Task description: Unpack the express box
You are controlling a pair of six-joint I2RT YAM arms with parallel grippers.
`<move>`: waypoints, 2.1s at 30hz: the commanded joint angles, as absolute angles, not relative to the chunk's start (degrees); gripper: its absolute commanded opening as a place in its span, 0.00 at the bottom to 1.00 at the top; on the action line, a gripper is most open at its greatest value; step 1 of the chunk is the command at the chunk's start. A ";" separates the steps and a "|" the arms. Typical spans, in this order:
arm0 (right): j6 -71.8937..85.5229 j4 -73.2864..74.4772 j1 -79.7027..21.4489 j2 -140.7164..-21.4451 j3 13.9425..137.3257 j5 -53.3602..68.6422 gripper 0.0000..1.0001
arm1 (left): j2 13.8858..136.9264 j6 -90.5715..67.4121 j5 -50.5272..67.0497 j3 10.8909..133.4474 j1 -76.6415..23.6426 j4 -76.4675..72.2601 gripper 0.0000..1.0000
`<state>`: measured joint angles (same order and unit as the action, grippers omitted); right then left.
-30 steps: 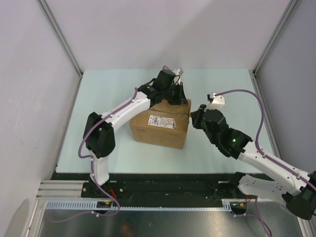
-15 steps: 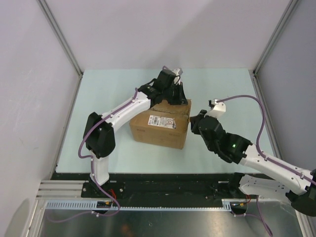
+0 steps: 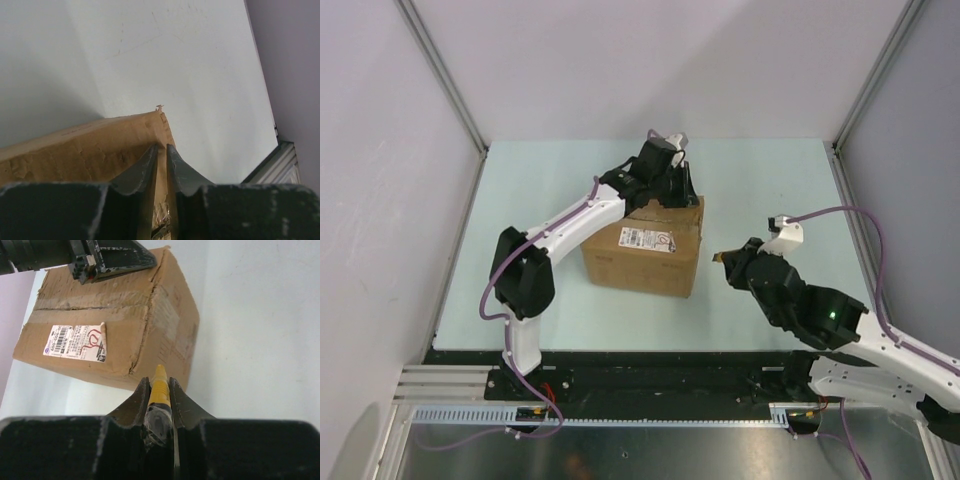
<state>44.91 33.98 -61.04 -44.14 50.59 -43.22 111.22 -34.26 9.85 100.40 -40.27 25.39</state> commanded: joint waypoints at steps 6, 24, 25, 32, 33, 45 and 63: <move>36.22 29.80 -54.42 -45.70 55.98 -43.95 0.00 | 109.96 -29.54 4.22 108.19 -38.32 33.57 0.35; 24.79 15.47 -44.30 -54.58 56.86 -27.17 0.00 | 102.04 -23.56 1.58 99.24 -10.21 33.66 0.60; 24.18 14.51 -43.86 -54.49 57.04 -23.16 0.00 | 102.04 -23.73 0.97 96.97 -7.93 33.66 0.46; 19.96 15.81 -43.06 -56.33 60.99 -4.50 0.00 | 102.74 -24.26 6.40 87.02 -5.98 33.57 0.13; 19.17 16.52 -43.33 -56.95 61.87 -1.26 0.00 | 103.09 -24.34 7.90 84.40 -6.06 33.57 0.09; 15.38 27.59 -50.09 -67.58 64.95 12.49 0.00 | 97.30 -22.15 19.84 66.82 -6.67 33.05 0.00; 18.10 32.43 -44.03 -68.03 58.45 10.73 0.00 | 82.80 -21.45 29.35 52.47 -17.21 24.61 0.00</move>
